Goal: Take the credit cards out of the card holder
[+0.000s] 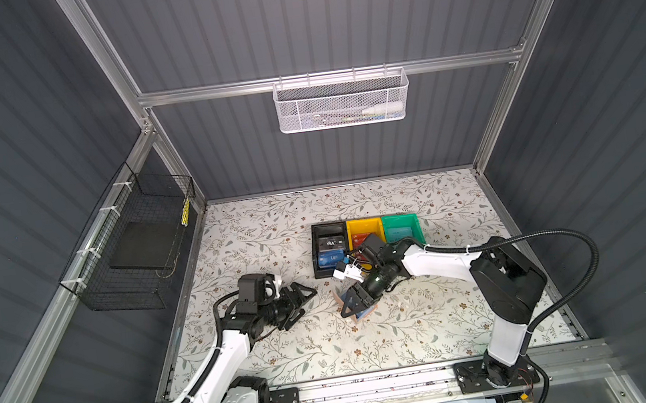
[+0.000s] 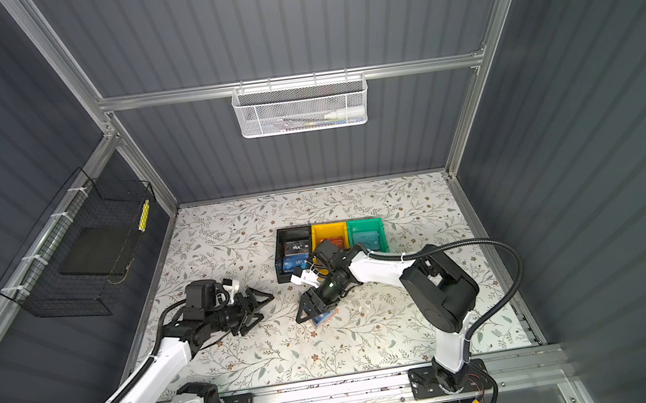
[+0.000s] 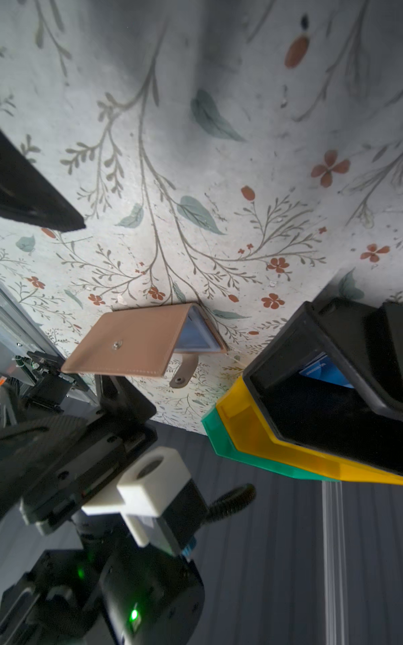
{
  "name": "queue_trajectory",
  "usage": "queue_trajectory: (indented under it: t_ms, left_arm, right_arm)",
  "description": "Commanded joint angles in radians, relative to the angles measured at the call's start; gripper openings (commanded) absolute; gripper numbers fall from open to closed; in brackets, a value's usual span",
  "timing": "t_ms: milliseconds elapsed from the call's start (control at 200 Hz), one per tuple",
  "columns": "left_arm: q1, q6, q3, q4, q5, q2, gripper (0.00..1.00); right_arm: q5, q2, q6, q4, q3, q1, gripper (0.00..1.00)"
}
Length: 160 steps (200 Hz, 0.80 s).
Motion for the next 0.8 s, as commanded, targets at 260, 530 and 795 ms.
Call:
queue_trajectory:
  t_ms: [260,530,795]
  left_arm:
    - [0.005,-0.136,-0.071,-0.137,0.013,-0.236,0.66]
    - [0.000,-0.118,-0.075,0.001,0.054,-0.059,0.65]
    - [-0.018,-0.087,0.011,0.091,0.046,0.125,0.70]
  right_arm:
    - [0.046,0.093,0.018,-0.042,0.077,0.063,0.56]
    - [0.088,0.119,0.007,-0.038,0.072,0.063,0.51]
    - [0.095,0.131,-0.010,-0.051,0.105,0.064,0.42]
